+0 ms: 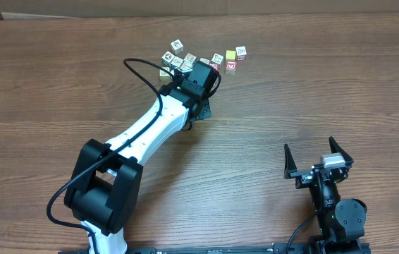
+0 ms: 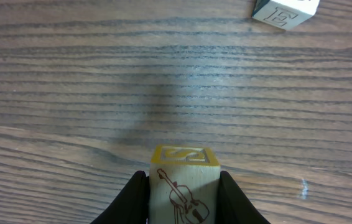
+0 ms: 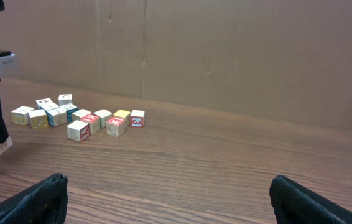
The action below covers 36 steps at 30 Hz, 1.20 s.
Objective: Form a horizontal line
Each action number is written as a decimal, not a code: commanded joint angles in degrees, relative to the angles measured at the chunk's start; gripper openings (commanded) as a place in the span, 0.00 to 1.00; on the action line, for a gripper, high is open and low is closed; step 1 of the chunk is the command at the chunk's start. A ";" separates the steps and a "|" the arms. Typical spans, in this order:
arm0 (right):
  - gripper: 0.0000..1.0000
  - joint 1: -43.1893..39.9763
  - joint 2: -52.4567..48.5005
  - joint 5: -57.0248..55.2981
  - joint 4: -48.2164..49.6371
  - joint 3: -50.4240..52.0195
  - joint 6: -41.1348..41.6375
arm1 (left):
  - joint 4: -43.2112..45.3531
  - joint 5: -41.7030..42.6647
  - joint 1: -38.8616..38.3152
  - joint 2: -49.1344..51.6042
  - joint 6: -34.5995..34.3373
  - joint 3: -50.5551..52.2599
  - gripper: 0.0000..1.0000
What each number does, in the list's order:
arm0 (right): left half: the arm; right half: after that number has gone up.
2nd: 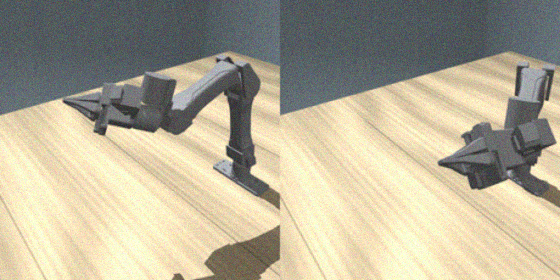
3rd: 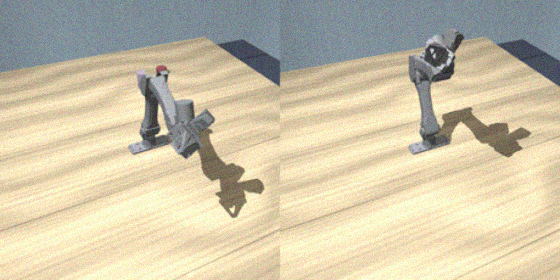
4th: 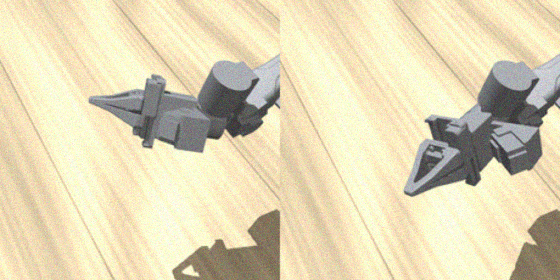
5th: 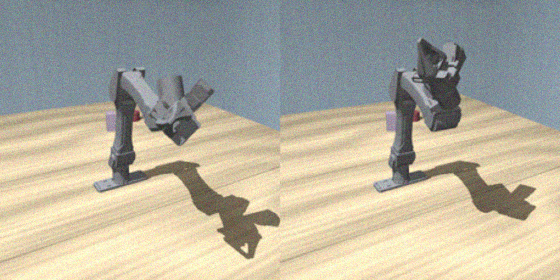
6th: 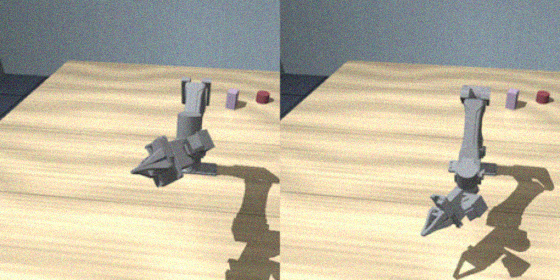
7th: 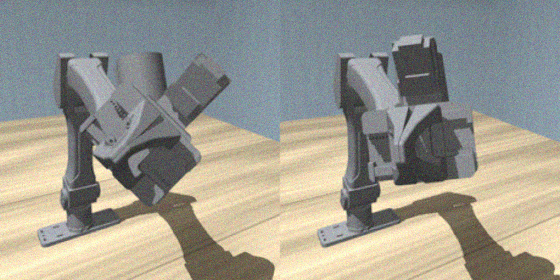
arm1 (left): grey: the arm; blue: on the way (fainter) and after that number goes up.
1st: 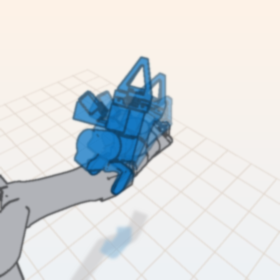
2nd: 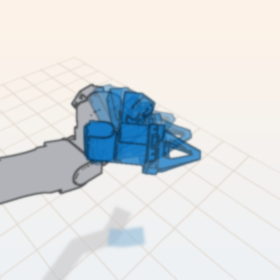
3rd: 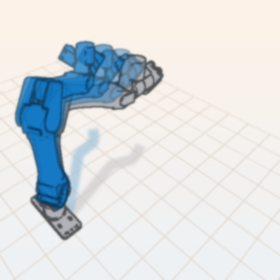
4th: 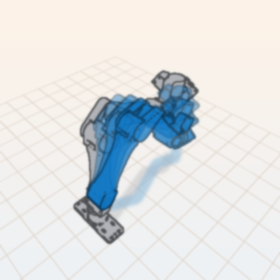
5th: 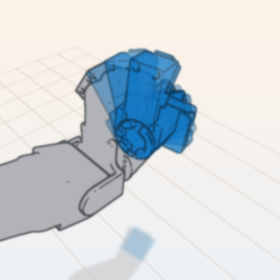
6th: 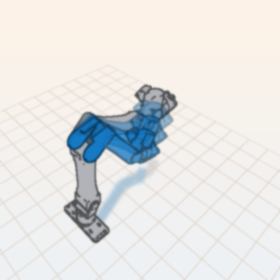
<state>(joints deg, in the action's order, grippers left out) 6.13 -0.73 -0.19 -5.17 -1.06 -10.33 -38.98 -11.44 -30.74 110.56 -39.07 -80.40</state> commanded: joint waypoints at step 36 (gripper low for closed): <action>1.00 0.24 0.57 0.33 0.35 0.61 -0.04 | 5.81 -1.20 -0.09 4.09 -0.70 3.43 0.10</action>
<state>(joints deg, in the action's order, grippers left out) 6.15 -0.73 -0.19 -5.15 -1.06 -10.33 -33.32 -11.44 -30.74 114.04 -39.07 -77.17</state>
